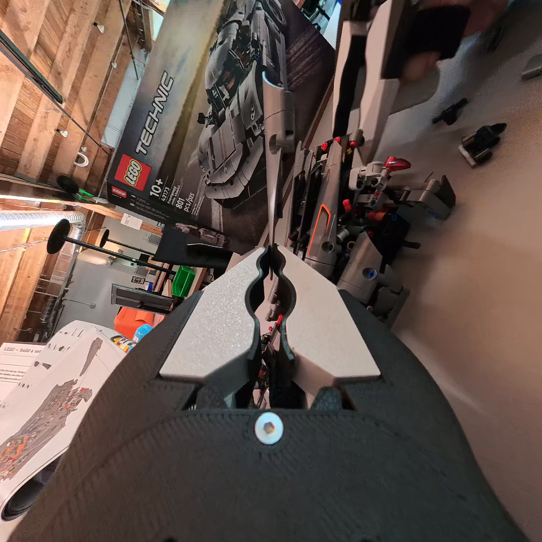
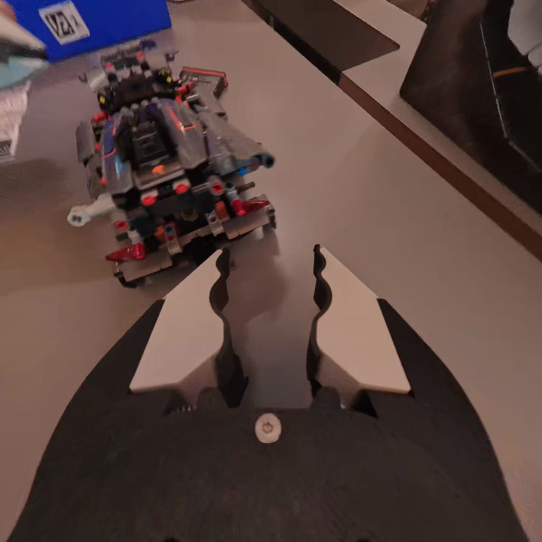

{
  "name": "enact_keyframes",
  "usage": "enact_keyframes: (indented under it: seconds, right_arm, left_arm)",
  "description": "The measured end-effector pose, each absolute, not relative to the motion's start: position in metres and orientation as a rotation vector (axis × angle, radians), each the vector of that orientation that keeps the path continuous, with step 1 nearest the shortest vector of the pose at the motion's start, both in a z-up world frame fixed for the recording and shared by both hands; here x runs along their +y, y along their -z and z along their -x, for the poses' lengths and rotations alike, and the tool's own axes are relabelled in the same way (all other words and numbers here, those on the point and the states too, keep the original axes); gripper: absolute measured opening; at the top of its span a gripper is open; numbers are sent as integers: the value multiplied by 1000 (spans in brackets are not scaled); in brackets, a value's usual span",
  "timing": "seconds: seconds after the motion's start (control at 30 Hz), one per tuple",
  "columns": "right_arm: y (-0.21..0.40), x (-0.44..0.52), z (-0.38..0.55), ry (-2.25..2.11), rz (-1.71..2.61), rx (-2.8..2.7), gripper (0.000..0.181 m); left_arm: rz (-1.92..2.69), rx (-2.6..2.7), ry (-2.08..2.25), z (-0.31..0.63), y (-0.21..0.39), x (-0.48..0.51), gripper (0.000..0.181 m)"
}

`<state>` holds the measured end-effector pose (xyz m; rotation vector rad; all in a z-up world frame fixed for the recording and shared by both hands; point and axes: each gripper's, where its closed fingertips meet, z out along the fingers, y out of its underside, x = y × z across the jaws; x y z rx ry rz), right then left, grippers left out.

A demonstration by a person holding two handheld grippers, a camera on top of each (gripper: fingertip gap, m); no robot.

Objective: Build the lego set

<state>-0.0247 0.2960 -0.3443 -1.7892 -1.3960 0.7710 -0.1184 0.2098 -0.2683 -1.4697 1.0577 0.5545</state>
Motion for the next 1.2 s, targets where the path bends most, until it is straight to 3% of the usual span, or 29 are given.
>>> enact_keyframes:
  seconds: [0.03, 0.13, 0.33, 0.57, 0.7, 1.2]
  right_arm:
    - [345, 300, 26, -841, 1830, -1360, 54]
    - [345, 288, 36, -1109, 1904, -1387, 71]
    - [355, 275, 46, -1185, 1923, -1568, 97]
    - [357, 256, 58, -1240, 1824, -1758, 87]
    - [357, 243, 56, -1291, 1802, -1830, 72]
    - [361, 130, 44, -1222, 1691, -2095, 67]
  left_arm:
    - [1468, 1054, -554, 119, 267, 209, 0]
    - [1466, 1036, -547, 121, 261, 208, 0]
    - [1480, 1000, -504, 127, 255, 207, 0]
    - [1491, 982, -490, 133, 251, 207, 0]
    - [1492, 979, -487, 136, 249, 207, 0]
    - [1467, 937, -482, 146, 223, 201, 0]
